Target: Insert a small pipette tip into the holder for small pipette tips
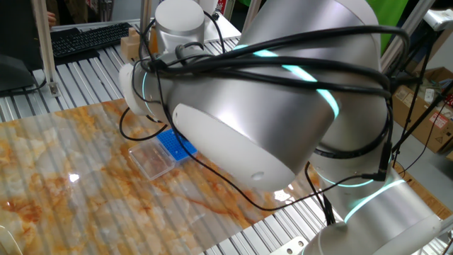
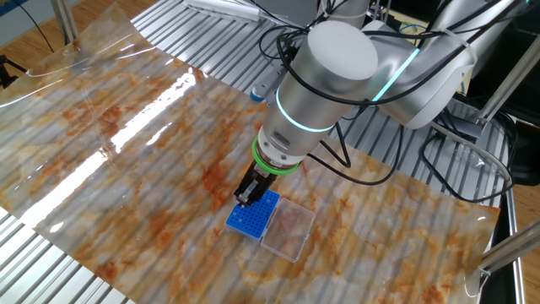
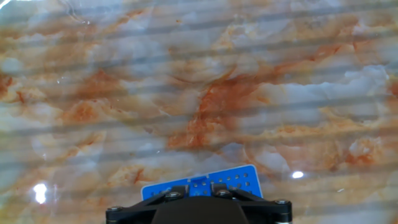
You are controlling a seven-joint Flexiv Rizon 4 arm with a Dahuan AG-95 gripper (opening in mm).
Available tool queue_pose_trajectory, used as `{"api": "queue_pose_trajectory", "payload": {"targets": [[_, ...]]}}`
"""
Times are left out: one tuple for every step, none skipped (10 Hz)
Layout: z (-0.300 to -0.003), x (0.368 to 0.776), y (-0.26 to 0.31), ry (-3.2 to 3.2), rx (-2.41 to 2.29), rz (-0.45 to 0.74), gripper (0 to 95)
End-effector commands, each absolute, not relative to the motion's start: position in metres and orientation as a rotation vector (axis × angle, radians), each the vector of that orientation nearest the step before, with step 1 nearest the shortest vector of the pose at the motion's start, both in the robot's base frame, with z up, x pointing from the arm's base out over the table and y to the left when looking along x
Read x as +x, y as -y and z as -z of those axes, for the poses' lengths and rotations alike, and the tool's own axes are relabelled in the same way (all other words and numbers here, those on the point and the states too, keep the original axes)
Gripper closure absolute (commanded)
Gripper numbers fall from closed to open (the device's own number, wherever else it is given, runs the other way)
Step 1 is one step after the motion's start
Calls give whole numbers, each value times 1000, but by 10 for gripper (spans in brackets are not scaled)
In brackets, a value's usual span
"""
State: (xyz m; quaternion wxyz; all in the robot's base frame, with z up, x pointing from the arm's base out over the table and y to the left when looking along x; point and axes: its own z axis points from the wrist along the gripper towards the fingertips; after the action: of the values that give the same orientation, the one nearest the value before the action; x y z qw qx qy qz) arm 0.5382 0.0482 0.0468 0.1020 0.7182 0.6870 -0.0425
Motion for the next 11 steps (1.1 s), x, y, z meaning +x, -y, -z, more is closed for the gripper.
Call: {"api": "queue_pose_trajectory", "payload": {"targets": [[-46, 539, -48, -2027, 2118, 129, 760], [-46, 539, -48, -2028, 2118, 129, 760], [-46, 539, -48, -2034, 2116, 130, 760], [-46, 539, -48, -2057, 2102, 130, 760], [-46, 538, -48, -2096, 2077, 133, 760], [-47, 538, -47, -2158, 2059, 118, 950], [-48, 538, -47, -2191, 2050, 116, 950], [-49, 537, -46, -2219, 2035, 112, 950], [-49, 538, -46, -2253, 2010, 110, 950], [-49, 537, -46, -2310, 1966, 104, 950], [-49, 537, -46, -2347, 1940, 94, 950]]}}
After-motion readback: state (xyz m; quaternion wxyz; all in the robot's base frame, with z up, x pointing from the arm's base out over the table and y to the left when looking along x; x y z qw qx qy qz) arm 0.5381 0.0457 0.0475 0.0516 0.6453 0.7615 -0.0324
